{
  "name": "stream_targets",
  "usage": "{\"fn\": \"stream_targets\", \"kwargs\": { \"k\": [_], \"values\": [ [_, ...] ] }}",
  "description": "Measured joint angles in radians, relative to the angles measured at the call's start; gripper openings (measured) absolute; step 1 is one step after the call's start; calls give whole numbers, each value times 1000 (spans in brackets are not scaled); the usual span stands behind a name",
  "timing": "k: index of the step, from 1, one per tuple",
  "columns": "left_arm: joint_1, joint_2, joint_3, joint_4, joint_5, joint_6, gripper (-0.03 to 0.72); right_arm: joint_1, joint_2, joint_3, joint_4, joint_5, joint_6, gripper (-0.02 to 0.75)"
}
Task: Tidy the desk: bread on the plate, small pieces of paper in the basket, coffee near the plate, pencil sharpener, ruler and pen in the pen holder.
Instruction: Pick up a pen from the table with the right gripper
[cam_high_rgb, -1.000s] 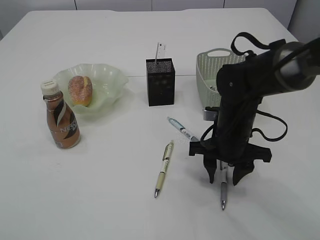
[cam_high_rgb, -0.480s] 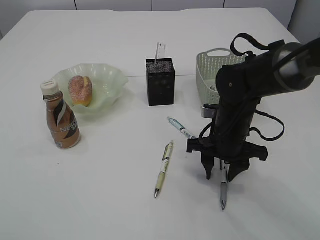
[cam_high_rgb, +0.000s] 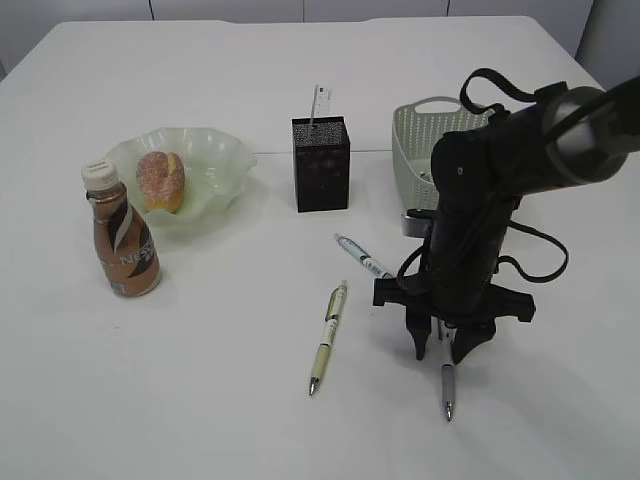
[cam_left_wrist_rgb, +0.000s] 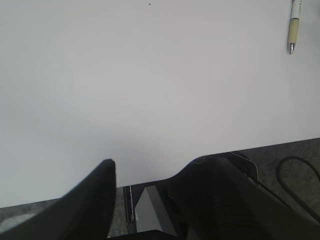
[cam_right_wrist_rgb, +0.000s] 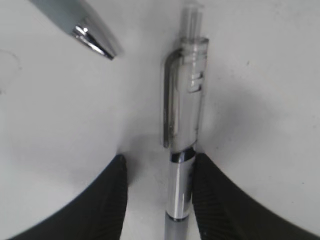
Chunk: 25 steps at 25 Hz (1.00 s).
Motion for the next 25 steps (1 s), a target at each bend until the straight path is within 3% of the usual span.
{"fn": "stream_targets", "kwargs": {
  "k": [6,13,25],
  "values": [
    [0,0,0,0,0,0,444,0,3,-5,0,4,0,318],
    [0,0,0,0,0,0,444,0,3,-6,0,4,0,99],
    [0,0,0,0,0,0,444,0,5,-8,15,63,-90,83]
  ]
}}
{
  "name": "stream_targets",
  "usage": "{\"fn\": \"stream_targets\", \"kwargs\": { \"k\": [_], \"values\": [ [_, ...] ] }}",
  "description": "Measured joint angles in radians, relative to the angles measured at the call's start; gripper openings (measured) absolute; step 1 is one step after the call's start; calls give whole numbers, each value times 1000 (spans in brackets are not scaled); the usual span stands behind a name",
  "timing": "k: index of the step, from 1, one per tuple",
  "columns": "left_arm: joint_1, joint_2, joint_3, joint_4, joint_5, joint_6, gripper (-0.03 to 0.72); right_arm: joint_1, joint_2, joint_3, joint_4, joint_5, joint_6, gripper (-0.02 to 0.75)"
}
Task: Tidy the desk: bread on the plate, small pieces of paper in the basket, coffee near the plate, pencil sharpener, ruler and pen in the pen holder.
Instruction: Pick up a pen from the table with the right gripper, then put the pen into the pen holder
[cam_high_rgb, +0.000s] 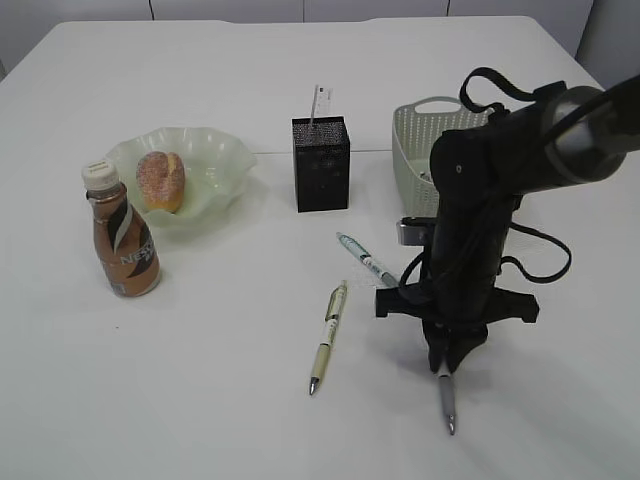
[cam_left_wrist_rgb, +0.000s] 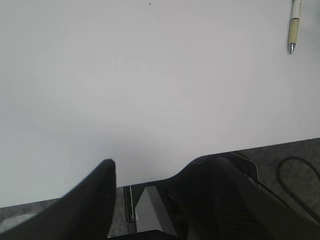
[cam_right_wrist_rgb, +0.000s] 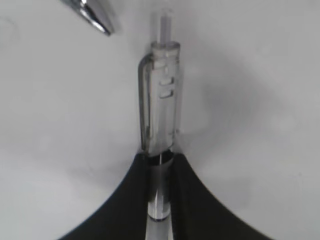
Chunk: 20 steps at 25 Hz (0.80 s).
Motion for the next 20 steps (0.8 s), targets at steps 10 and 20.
{"fn": "stream_targets", "kwargs": {
  "k": [10,20],
  "values": [
    [0,0,0,0,0,-4,444,0,-150,3,12,21,-183,81],
    [0,0,0,-2,0,-10,444,0,-317,8,14,-163,-411,81]
  ]
}}
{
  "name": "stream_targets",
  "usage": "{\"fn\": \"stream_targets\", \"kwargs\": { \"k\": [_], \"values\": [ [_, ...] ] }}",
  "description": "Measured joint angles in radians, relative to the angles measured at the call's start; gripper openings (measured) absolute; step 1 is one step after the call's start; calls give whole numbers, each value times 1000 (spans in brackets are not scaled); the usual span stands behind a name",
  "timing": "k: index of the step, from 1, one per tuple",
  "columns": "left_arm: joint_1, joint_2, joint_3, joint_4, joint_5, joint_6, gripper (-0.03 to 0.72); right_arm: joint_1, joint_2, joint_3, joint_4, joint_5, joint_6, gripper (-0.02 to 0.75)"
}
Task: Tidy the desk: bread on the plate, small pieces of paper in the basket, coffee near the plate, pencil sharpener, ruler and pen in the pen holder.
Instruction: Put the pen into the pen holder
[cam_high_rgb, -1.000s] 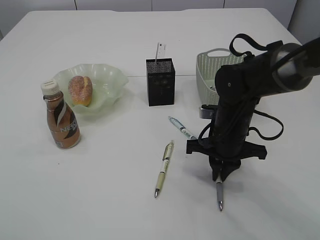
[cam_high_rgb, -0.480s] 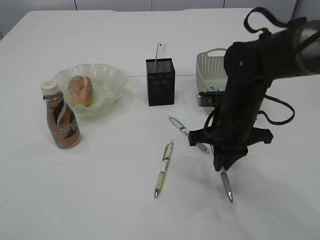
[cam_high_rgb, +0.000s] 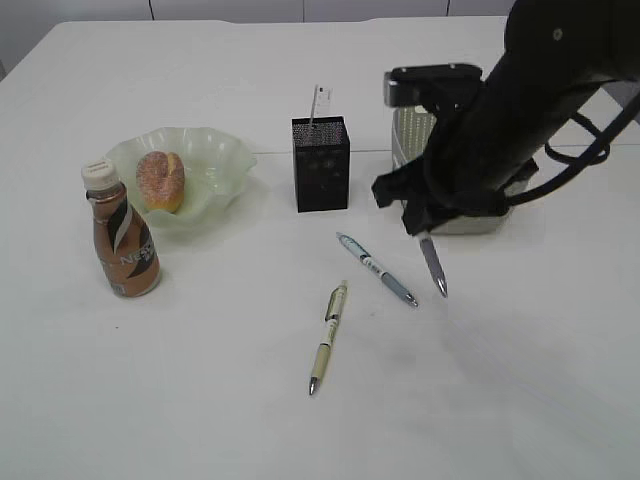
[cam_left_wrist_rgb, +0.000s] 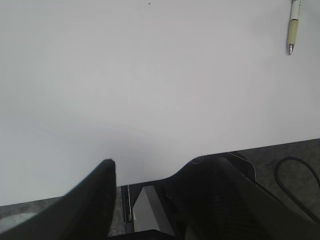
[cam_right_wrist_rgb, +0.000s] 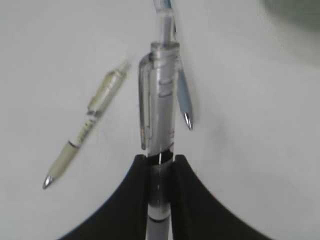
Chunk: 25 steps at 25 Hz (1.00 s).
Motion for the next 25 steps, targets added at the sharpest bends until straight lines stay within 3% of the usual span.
{"fn": "stream_targets", "kwargs": {
  "k": [13,25],
  "values": [
    [0,0,0,63,0,-2,444,0,-38,2,-29,-681,-65,81],
    [0,0,0,147,0,-2,440,0,193,2,-42,-1386,-96,81]
  ]
}}
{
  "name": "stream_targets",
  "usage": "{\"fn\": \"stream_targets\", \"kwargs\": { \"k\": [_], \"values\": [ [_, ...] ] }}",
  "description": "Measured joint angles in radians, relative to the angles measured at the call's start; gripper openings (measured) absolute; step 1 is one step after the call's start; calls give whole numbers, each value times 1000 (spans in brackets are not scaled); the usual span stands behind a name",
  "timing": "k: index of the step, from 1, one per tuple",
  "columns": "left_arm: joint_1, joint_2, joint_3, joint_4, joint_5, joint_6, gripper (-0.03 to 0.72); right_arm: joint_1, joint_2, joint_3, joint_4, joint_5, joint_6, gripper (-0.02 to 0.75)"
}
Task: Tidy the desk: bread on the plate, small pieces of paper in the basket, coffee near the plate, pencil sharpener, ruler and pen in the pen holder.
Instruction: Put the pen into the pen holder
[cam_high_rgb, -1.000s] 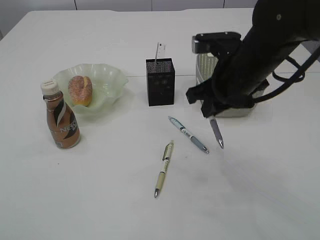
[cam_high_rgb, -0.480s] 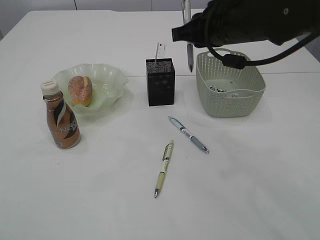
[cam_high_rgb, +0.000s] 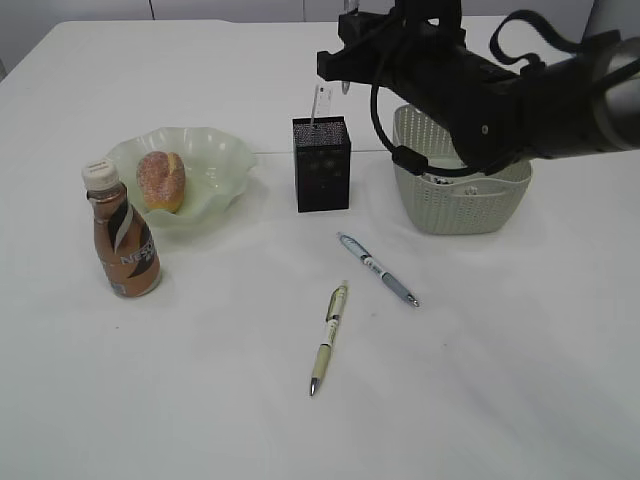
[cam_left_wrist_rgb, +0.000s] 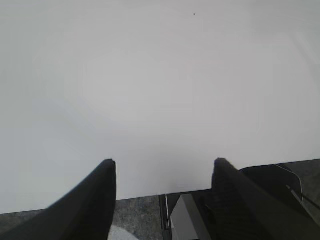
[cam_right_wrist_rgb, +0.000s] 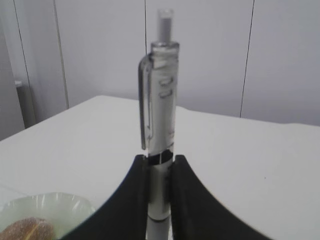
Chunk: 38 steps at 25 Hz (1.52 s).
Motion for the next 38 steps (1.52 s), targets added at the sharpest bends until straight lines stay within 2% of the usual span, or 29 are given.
{"fn": "stream_targets", "kwargs": {
  "k": [3,7,24,38],
  "values": [
    [0,0,0,2,0,0,438,0,36,-2,-1,-94,-2,81],
    [0,0,0,2,0,0,436,0,90,-43,-1,-123,-20,81],
    [0,0,0,5,0,0,424,0,321,-269,11,-119,-49,80],
    [0,0,0,5,-8,0,424,0,423,-356,23,-87,-103,80]
  ]
}}
